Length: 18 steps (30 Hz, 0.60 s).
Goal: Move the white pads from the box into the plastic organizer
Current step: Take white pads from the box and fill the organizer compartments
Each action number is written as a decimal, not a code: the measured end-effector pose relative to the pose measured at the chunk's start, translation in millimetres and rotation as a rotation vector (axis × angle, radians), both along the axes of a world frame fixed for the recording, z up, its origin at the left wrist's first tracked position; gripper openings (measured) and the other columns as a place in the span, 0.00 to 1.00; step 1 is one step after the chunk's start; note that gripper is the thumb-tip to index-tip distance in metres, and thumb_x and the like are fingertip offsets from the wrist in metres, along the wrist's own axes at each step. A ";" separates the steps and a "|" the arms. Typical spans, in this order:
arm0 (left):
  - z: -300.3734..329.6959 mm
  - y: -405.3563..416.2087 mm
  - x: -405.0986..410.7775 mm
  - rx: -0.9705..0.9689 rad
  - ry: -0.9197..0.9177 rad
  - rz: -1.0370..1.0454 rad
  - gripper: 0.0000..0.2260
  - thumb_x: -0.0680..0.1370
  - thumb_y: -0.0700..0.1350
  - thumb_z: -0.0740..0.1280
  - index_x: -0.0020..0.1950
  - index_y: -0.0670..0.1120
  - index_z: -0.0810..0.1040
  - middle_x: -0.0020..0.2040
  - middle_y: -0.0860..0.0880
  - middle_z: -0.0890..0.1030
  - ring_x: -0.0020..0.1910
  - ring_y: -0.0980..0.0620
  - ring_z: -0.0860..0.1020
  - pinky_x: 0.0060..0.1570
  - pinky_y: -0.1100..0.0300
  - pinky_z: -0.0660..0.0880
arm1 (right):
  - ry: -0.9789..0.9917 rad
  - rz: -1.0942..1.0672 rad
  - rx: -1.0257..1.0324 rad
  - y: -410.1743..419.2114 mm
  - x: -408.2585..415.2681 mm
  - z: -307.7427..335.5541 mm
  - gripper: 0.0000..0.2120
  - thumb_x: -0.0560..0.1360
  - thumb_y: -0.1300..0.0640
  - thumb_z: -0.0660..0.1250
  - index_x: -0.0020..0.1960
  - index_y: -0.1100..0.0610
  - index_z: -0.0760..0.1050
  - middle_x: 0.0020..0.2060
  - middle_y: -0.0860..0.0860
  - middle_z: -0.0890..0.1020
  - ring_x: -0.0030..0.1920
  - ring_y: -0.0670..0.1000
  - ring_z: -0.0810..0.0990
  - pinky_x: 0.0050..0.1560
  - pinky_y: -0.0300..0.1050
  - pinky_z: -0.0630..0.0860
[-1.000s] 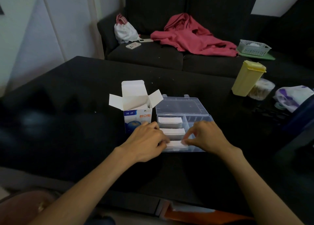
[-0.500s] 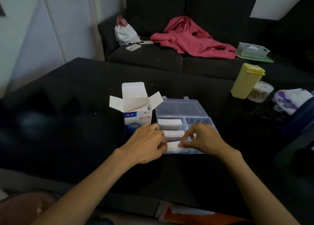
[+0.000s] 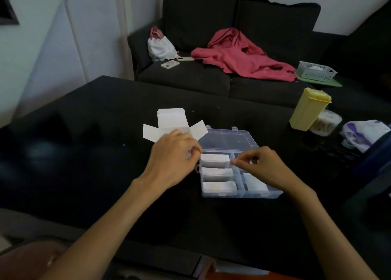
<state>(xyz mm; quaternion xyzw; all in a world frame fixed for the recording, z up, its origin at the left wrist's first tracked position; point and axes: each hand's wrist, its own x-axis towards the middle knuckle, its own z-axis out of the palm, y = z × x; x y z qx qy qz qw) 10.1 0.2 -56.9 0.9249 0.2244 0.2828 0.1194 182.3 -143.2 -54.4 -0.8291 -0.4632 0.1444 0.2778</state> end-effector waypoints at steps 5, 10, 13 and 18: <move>11.9 26.8 -14.1 -0.051 -0.113 0.301 0.12 0.76 0.47 0.65 0.60 0.53 0.76 0.62 0.53 0.75 0.62 0.55 0.69 0.57 0.61 0.66 | -0.088 0.044 0.158 27.4 -14.1 22.6 0.08 0.75 0.52 0.66 0.52 0.52 0.79 0.44 0.47 0.81 0.42 0.43 0.78 0.43 0.35 0.75; 0.3 51.3 -21.6 -0.519 -0.052 0.471 0.24 0.78 0.54 0.63 0.72 0.49 0.64 0.70 0.48 0.69 0.67 0.47 0.68 0.60 0.50 0.69 | -0.289 0.164 0.243 84.7 -42.4 37.2 0.12 0.78 0.58 0.61 0.59 0.52 0.76 0.53 0.48 0.80 0.50 0.42 0.76 0.50 0.36 0.74; -8.6 64.5 -22.8 -0.851 -0.059 0.415 0.27 0.76 0.54 0.66 0.72 0.48 0.63 0.67 0.46 0.73 0.62 0.46 0.73 0.60 0.50 0.71 | -0.361 0.242 0.085 109.9 -52.9 31.6 0.12 0.78 0.59 0.61 0.60 0.54 0.77 0.55 0.52 0.81 0.50 0.46 0.78 0.49 0.39 0.75; -5.8 68.6 -26.7 -0.918 -0.096 0.393 0.17 0.69 0.55 0.74 0.53 0.54 0.71 0.52 0.50 0.79 0.51 0.50 0.79 0.52 0.48 0.78 | -0.414 0.233 -0.070 117.3 -52.2 29.4 0.09 0.75 0.57 0.67 0.54 0.55 0.81 0.51 0.52 0.82 0.47 0.49 0.80 0.50 0.45 0.79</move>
